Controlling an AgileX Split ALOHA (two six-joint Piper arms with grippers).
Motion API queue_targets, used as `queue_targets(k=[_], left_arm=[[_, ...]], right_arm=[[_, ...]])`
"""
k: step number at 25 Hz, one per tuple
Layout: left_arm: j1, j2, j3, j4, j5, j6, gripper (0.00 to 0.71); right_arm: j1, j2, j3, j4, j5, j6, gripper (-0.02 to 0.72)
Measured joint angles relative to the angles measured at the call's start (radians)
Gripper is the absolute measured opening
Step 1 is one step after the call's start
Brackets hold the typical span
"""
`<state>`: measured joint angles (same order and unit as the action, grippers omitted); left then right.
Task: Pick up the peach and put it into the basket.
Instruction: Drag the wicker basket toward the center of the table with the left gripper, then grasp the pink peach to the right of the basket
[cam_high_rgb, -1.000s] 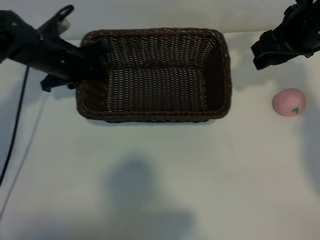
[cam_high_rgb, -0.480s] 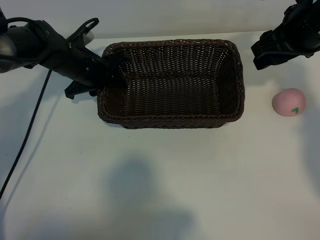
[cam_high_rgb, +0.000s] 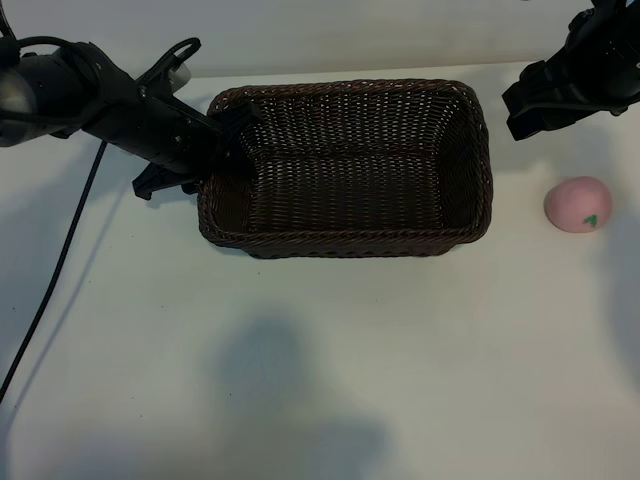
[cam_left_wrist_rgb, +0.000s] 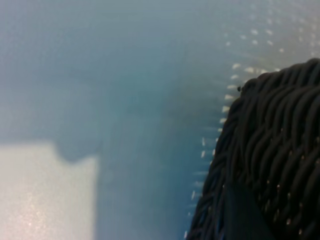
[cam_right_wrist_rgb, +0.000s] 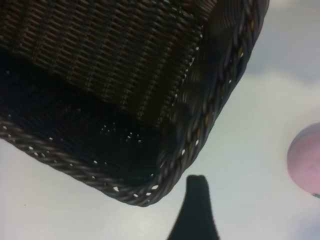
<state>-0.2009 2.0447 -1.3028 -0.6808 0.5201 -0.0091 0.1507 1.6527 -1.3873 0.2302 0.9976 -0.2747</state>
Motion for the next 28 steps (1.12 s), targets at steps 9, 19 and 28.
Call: queue_targets(k=[9,19,28], left_arm=[[0.0,-0.005,-0.005,-0.009,0.016,-0.004,0.592],[-0.001,-0.144,-0.009,0.195,0.083,-0.063,0.65],[0.003,-0.304,-0.032,0.414,0.243,-0.102,0.633]], right_arm=[[0.0,0.0,0.0,0.0,0.014,0.0,0.585],[0.0,0.0,0.0,0.0,0.015,-0.001,0.585],[0.0,0.0,0.0,0.0,0.015,0.0,0.585]])
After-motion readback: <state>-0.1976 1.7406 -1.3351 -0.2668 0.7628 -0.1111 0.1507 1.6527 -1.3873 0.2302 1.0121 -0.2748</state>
